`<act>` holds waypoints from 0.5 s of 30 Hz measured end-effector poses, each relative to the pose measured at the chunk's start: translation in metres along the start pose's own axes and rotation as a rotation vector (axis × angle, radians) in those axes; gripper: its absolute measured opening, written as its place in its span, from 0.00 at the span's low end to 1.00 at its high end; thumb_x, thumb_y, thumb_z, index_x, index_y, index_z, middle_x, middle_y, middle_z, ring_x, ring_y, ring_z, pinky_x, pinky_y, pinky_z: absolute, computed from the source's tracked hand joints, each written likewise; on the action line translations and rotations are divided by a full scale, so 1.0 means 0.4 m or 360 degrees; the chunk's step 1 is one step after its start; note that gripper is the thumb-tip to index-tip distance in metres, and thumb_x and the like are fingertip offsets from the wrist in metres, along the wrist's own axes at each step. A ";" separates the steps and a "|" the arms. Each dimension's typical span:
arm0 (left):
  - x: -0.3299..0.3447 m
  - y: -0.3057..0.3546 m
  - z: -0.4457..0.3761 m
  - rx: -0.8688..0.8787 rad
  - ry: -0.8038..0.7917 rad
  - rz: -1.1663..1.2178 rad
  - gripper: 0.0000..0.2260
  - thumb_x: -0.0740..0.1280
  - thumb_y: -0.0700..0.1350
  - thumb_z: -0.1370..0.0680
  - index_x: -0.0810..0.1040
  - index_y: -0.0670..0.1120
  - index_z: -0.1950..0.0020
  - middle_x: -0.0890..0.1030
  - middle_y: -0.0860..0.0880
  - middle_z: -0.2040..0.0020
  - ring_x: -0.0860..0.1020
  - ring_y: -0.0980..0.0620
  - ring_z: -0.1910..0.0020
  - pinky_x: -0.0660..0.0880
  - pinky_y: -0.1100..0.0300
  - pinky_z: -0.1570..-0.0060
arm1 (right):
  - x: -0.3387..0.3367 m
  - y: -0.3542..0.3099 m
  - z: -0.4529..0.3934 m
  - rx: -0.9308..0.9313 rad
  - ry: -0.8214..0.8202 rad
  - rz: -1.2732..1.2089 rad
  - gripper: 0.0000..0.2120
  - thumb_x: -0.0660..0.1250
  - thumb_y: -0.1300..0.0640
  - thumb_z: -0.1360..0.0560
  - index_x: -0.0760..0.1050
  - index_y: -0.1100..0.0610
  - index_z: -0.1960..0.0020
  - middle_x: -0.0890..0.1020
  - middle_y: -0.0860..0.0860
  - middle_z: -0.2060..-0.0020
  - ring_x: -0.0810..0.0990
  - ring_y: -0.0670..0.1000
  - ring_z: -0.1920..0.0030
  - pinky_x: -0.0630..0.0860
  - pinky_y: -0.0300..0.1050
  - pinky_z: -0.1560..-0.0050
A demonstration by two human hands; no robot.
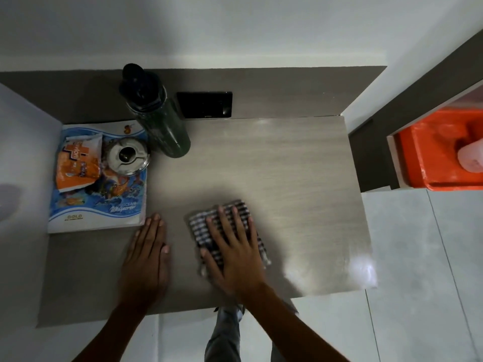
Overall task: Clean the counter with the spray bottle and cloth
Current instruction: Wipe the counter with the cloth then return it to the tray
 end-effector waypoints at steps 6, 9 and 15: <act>0.013 -0.009 0.008 0.0055 -0.0006 0.0038 0.29 0.51 0.53 0.11 0.60 0.42 0.11 0.61 0.43 0.10 0.60 0.44 0.10 0.50 0.50 0.09 | -0.093 0.281 0.191 0.0365 0.0094 0.0223 0.36 0.51 0.29 0.14 0.50 0.40 0.10 0.47 0.47 0.09 0.45 0.57 0.09 0.47 0.68 0.12; 0.015 -0.009 0.007 0.0047 -0.0008 0.0058 0.29 0.51 0.54 0.11 0.60 0.43 0.11 0.61 0.44 0.10 0.60 0.44 0.10 0.56 0.44 0.10 | -0.174 0.442 0.263 0.0666 0.0232 0.0258 0.34 0.47 0.32 0.13 0.53 0.43 0.10 0.50 0.49 0.09 0.47 0.58 0.09 0.51 0.69 0.12; 0.016 -0.014 0.009 0.0033 -0.0012 0.0069 0.30 0.51 0.56 0.11 0.58 0.46 0.10 0.60 0.46 0.10 0.58 0.47 0.09 0.54 0.47 0.10 | -0.269 0.589 0.286 0.0854 0.0566 0.0012 0.26 0.58 0.50 0.12 0.68 0.51 0.14 0.63 0.51 0.12 0.54 0.56 0.10 0.55 0.65 0.12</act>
Point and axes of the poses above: each hand's wrist, its own z-axis away from the middle knuckle, its own x-axis out of the palm, y = z × x, the point moved 8 cm from there along -z, towards the middle knuckle
